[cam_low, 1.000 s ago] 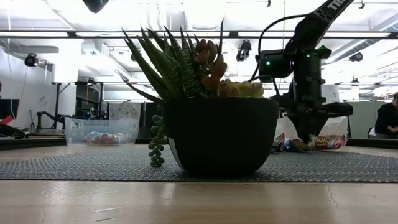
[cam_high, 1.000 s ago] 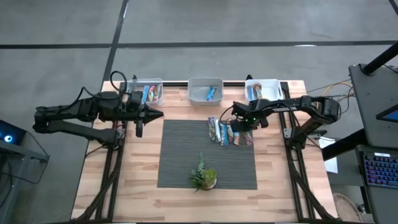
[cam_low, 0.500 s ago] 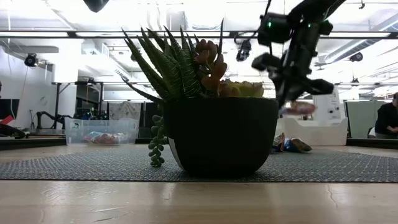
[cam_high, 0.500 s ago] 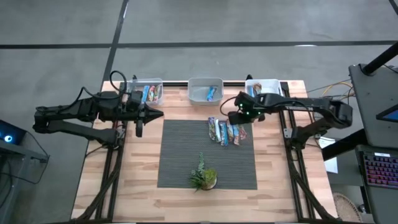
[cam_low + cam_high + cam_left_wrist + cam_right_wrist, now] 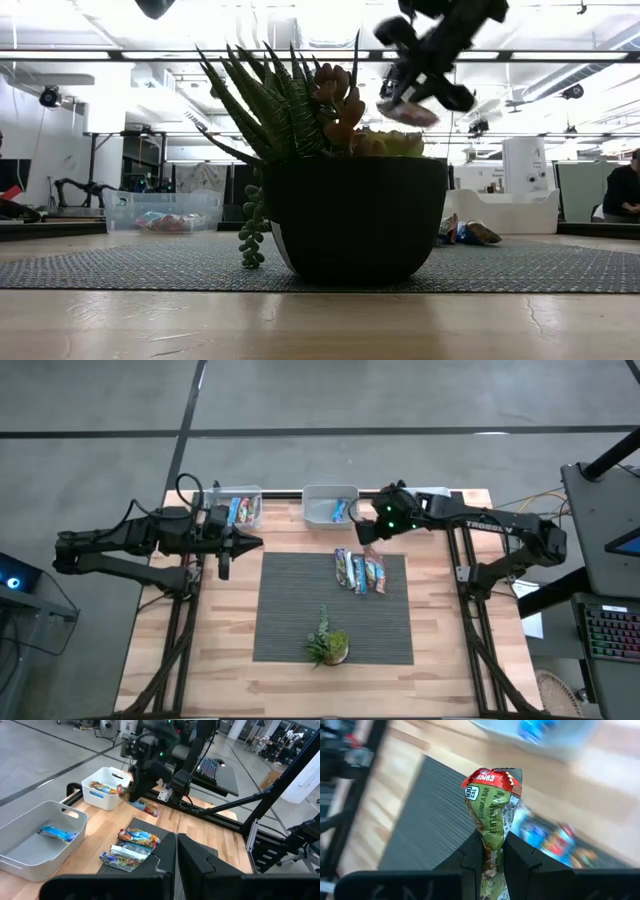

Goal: Pick and place Granola Bars by type
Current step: Put the red granola bar into the transparent bin

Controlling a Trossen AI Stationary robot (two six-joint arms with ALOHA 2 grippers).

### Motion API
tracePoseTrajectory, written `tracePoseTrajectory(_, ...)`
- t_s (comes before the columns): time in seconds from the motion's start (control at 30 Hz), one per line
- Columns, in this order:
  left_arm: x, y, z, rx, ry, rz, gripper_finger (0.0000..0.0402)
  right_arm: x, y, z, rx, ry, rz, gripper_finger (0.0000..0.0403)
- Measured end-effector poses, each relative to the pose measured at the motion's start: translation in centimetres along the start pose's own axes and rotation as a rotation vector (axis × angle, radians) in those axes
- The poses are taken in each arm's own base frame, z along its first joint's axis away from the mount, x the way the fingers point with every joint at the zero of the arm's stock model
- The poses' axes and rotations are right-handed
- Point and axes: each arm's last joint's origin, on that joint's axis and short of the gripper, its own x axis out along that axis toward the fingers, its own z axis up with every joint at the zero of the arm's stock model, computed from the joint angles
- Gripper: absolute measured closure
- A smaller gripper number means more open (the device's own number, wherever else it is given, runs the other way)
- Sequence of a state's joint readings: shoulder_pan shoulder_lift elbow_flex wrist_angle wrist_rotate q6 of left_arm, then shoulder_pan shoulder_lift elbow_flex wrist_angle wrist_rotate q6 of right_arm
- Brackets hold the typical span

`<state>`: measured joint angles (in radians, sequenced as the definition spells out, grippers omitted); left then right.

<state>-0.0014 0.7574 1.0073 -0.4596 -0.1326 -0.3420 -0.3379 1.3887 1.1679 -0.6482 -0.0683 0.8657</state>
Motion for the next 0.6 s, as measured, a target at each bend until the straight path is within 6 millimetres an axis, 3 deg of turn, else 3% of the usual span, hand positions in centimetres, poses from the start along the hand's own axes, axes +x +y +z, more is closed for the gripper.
tracePoseTrajectory(0.4,0.2,-0.2,0.5,-0.021,-0.054,-0.019,0.0402,-2.0,6.9,5.6,-0.249,-0.183,0.185,0.0355)
tracePoseTrajectory(0.6,1.0,-0.2,0.5,-0.084,-0.059,0.024,0.0398,-4.0,10.1,8.1,-0.357,-0.273,0.281,0.0356)
